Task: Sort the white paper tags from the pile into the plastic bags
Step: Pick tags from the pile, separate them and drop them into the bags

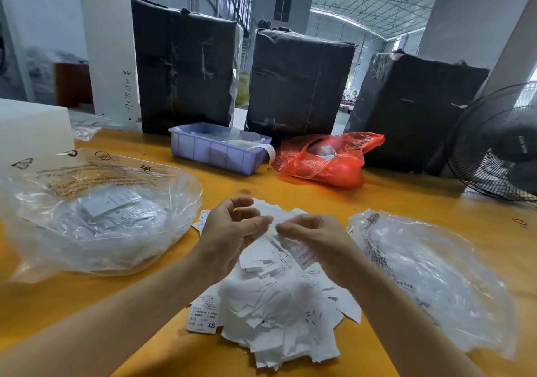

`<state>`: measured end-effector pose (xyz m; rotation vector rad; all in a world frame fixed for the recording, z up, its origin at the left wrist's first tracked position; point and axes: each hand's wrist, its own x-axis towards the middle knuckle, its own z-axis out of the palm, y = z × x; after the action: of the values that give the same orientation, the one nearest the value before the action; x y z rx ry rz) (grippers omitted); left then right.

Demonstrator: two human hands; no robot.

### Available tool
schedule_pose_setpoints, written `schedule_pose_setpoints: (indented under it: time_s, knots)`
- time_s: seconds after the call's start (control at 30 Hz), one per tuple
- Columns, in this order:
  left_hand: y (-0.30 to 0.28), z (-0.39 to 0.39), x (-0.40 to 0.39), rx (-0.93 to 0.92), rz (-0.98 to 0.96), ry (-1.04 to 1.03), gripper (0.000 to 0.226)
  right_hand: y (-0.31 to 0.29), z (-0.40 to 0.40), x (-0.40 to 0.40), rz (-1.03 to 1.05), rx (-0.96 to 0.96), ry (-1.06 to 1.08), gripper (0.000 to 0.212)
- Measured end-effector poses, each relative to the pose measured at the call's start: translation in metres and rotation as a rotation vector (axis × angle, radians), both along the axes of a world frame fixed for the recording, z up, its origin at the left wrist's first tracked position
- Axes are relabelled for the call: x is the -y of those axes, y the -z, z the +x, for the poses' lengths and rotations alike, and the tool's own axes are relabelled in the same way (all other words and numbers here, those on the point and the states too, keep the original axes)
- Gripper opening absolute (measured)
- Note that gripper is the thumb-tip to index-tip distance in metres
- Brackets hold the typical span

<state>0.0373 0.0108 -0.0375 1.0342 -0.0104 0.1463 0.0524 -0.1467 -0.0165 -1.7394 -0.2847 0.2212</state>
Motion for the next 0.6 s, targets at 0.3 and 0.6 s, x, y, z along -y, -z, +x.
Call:
schedule_pose_setpoints:
  time_s: [0.3, 0.6]
  knots:
    - [0.002, -0.010, -0.001, 0.034, 0.644, 0.220, 0.052, -0.014, -0.002, 0.012, -0.538, 0.317, -0.103, 0.014]
    - [0.006, -0.007, -0.003, -0.035, 0.530, 0.053, 0.008, -0.028, 0.000, 0.025, -0.588, 0.424, -0.028, 0.006]
